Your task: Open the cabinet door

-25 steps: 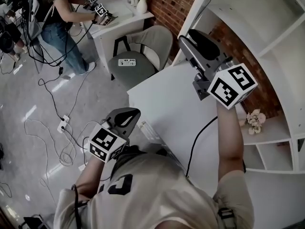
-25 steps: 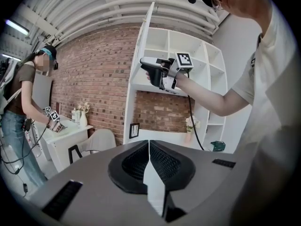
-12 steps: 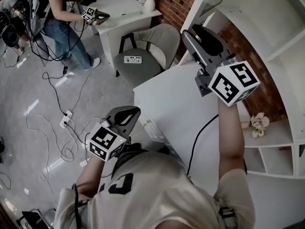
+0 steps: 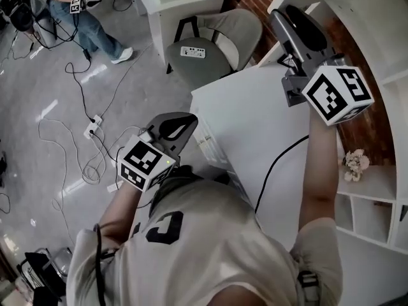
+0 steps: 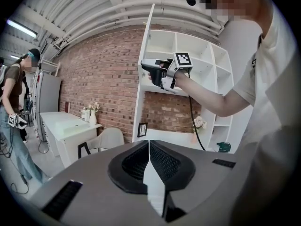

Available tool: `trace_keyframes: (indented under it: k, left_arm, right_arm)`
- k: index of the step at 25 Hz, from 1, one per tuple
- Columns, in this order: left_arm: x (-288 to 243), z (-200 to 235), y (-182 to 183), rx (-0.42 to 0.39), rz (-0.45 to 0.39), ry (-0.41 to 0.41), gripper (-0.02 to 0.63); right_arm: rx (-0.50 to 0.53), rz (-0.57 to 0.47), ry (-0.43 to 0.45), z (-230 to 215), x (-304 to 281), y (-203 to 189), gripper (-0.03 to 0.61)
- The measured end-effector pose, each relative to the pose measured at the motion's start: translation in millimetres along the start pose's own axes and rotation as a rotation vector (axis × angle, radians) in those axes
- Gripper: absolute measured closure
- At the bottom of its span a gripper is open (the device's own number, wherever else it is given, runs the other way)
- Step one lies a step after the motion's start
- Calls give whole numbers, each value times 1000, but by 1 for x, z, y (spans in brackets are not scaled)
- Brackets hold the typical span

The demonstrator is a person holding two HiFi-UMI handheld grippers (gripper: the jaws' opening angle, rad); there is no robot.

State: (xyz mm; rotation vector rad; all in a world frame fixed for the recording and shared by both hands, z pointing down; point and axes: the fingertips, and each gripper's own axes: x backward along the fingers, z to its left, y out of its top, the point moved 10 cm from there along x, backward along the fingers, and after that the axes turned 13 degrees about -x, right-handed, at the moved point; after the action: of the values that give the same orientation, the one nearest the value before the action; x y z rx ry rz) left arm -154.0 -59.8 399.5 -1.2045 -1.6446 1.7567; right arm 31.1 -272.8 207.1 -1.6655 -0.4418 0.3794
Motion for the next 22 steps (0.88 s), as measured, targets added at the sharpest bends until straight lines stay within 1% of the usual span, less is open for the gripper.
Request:
trace_keyframes:
  k: [4,10,12,13,14,15,17,22]
  left_arm:
    - [-3,5,3,1,-2,13,592]
    - [-1,9,-6,20,7,13,592]
    - [0,10,-8,28,10,16,592]
    - [0,11,-8,32,9,18,592]
    - [0,11,-9,34,8,20,592]
    - [0,13,-9,35,8,22,592]
    - [-1,16,-11,37,10,21,592]
    - [-3,21,-17,47,14,7,592]
  right_arm:
    - [15,-22,-20,0,-8,8,403]
    - [3,-25,-18,1,-24,8,407]
    - [2,-30,-34,1,-29,8,411]
    - [-3,-47,-69,-2,-30,8,424]
    - [-9,-71,-119,-7,-31,9,534]
    - [-14,-92,-163,-13,-31,12,534]
    - [-17,-106,-196,-22,-34,15,534]
    - [32,-69,-183,-20,-48,9,532]
